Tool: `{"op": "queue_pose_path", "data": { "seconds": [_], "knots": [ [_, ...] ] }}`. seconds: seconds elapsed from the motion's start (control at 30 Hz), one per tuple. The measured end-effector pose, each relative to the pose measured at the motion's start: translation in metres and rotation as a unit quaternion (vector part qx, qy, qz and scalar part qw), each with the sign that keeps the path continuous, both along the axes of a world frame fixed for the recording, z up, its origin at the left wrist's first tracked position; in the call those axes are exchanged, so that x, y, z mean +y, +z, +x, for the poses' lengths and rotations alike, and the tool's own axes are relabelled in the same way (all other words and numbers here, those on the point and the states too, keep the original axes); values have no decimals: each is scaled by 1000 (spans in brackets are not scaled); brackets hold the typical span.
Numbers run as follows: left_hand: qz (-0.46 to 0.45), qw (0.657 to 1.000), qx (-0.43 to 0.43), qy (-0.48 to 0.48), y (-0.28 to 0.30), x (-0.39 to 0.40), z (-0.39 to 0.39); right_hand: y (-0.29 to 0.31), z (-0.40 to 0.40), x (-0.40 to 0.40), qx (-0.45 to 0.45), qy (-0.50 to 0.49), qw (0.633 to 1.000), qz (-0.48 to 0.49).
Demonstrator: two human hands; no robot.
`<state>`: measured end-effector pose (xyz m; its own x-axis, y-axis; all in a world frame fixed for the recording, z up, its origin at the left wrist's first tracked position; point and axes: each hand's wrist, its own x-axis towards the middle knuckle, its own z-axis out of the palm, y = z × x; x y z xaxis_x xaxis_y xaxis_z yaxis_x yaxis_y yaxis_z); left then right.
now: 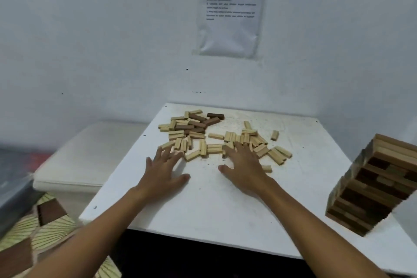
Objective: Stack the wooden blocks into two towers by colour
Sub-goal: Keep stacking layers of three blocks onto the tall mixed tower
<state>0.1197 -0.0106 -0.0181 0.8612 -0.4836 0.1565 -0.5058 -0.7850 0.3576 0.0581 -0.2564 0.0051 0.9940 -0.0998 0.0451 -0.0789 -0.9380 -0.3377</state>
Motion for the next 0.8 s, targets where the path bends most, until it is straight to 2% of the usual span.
{"op": "queue_pose_path", "data": {
  "seconds": [0.1,0.2,0.33,0.47,0.53,0.67,0.8],
  "knots": [
    [50,999,19,-6,-5,-5,11,-17,21,3,28,15,998,-60],
    [77,996,30,-15,-5,-12,23,-25,41,-1,16,11,996,-90],
    [37,998,-38,-23,-2,-20,37,-20,62,-14,-5,-28,992,-124],
    [-58,994,-92,-24,10,-29,74,-5,94,-21,-92,-79,988,-101],
    [-76,993,-91,-26,16,-35,97,1,116,-23,-122,-74,989,-40],
    [-83,994,-49,-52,26,-53,140,4,164,-27,-73,-10,996,59],
    [-37,995,10,-95,22,-66,174,-2,208,-26,0,36,998,46]
  ]
}}
